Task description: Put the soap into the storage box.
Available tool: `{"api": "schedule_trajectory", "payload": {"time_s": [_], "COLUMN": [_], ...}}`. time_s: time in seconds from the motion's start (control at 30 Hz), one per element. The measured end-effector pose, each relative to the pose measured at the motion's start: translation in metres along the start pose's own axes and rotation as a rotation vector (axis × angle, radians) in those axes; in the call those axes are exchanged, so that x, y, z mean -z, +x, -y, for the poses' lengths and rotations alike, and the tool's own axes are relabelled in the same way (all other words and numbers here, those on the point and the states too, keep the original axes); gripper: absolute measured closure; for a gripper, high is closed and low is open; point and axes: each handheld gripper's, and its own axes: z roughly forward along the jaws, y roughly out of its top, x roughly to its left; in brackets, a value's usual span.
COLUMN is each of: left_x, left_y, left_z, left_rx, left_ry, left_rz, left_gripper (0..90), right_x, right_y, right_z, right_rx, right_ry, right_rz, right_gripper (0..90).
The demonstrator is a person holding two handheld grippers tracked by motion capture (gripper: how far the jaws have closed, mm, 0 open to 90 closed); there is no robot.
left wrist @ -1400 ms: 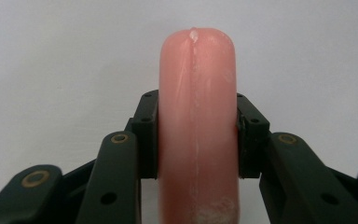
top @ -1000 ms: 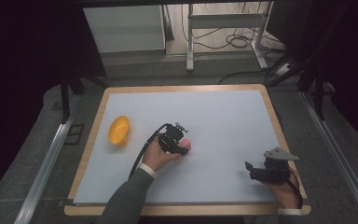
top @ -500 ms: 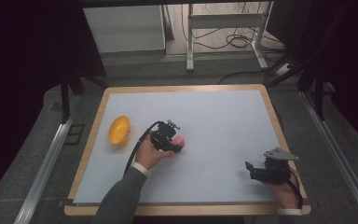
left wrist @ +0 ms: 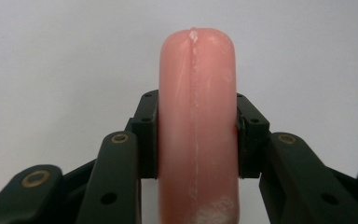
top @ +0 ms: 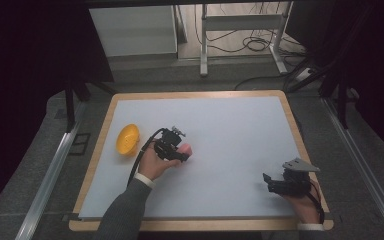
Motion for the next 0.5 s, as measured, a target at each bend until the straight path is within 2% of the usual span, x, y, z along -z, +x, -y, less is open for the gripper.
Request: {"api": "schedule_trajectory", "payload": {"time_s": [0.37,0.5], "left_x": [0.013,0.015], "left_y": [0.012,0.014], "left_z": [0.007,0.009], "left_rx": [0.014,0.018], "left_ry": [-0.009,-0.007], "left_rz": [-0.026,-0.019], "left_gripper": [60.3,60.3], "right_x": [0.000,-0.001], "right_y": [0.000,0.001], "right_z": [0.000,0.000], "right_rx": [-0.001,0.001], "right_ry": [-0.001,0.001], "right_rz": [0.001,-0.001], "right_gripper": [8.9,8.9]}}
